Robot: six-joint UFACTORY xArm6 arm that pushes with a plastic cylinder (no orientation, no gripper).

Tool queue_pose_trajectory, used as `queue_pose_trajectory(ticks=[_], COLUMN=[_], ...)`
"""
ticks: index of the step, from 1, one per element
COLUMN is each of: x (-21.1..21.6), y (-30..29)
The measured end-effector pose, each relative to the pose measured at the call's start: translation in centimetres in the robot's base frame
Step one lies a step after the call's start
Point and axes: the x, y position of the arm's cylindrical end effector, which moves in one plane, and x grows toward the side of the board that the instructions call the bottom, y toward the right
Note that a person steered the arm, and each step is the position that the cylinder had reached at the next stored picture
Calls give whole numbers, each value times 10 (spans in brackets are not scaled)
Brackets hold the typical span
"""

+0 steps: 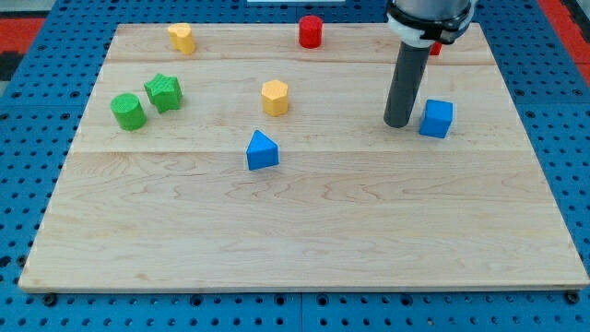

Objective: Push the cube towards the right edge of the board

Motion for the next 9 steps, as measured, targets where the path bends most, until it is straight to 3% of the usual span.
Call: queue_pose_trajectory(ticks=[1, 2, 3, 7, 8, 9], x=[4, 1, 27, 34, 54, 28], y=[53, 47, 31, 19, -10, -54])
